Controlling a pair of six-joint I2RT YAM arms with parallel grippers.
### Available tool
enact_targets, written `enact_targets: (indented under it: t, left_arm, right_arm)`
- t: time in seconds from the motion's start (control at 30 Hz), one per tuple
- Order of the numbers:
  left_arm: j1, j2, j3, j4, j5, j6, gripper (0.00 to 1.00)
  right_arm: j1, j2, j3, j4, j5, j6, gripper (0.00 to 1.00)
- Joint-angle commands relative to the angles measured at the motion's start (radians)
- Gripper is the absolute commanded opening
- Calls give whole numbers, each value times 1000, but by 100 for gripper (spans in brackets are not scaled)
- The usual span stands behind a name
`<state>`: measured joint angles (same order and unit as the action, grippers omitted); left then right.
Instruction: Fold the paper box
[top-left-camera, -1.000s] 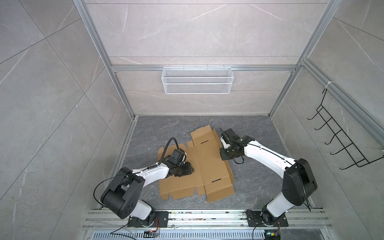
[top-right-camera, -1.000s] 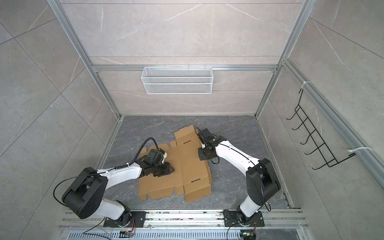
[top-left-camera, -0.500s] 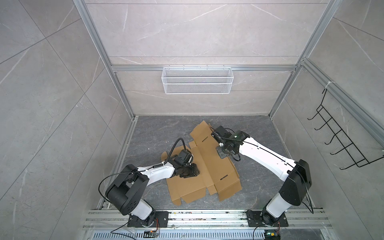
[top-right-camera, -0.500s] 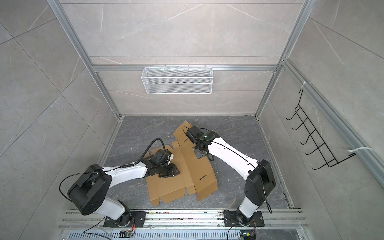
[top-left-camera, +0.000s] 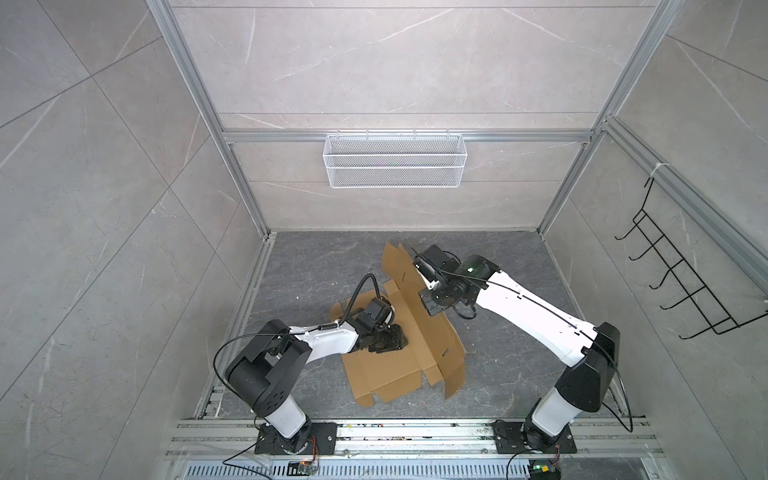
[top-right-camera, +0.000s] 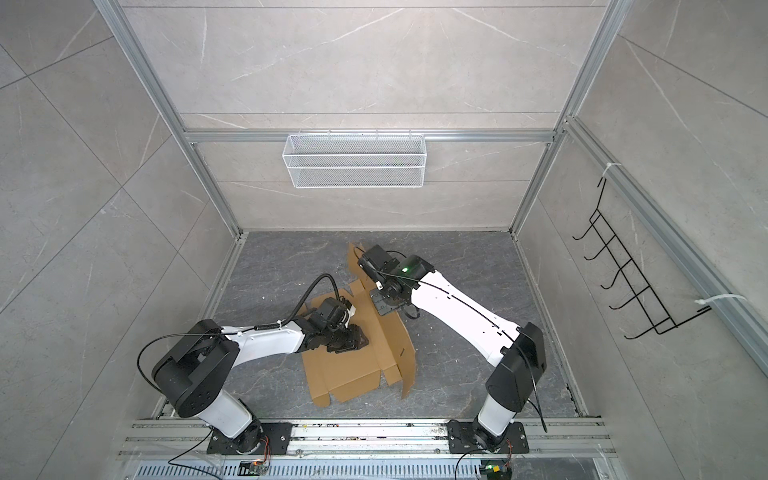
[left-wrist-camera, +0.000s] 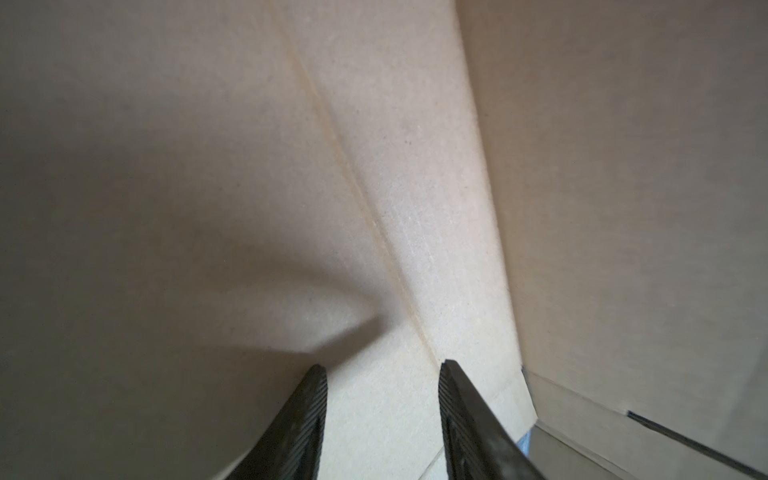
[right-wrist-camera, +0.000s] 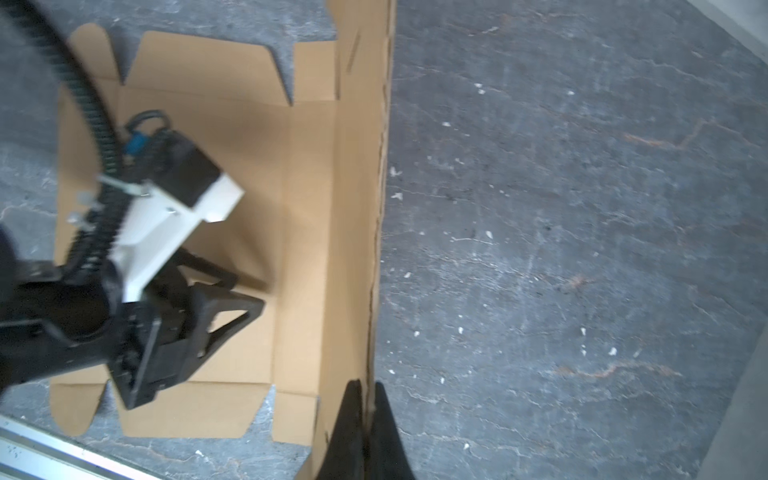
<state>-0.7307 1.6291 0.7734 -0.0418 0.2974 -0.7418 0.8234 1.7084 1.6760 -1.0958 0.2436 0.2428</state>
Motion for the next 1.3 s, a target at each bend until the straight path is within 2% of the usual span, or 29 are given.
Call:
enact_targets:
  t: [0.0,0.1,0.27,0.43,0.63,0.73,0.83,1.0,1.17,1.27]
  left_arm:
    - [-4,21,20,-6,2,5,47]
    - [6,-22,23,-57,-19,40,47]
    - [84,-148,-13,-152,-36,96,47]
    - [197,-240,-95,-195,-51,113,47]
    - [204,-263,-163,-177,-40,86,47]
    - [191,-262,-196,-166,-51,82,47]
    - [170,-254,-215,-137,-39,57,47]
    - [71,-227,-210,-73,-43,-5,47]
    - [-27,-163,-201,23,-49,-71,47]
    - [-59,-131,-156,25,-43,-51,47]
  right_arm:
    - [30,64,24,-42,106,-11,0]
    - [30,69,47,-62,224,-54,0]
    - [31,65,96,-55,247,-143,0]
    - [37,78,137,-35,356,-235,0]
    - [57,111,193,73,474,-404,0]
    - [57,130,209,159,502,-482,0]
    - [62,157,233,220,475,-543,0]
    - [97,183,216,301,462,-632,0]
    - [123,137,62,442,416,-749,0]
    - [125,96,-36,529,369,-807,0]
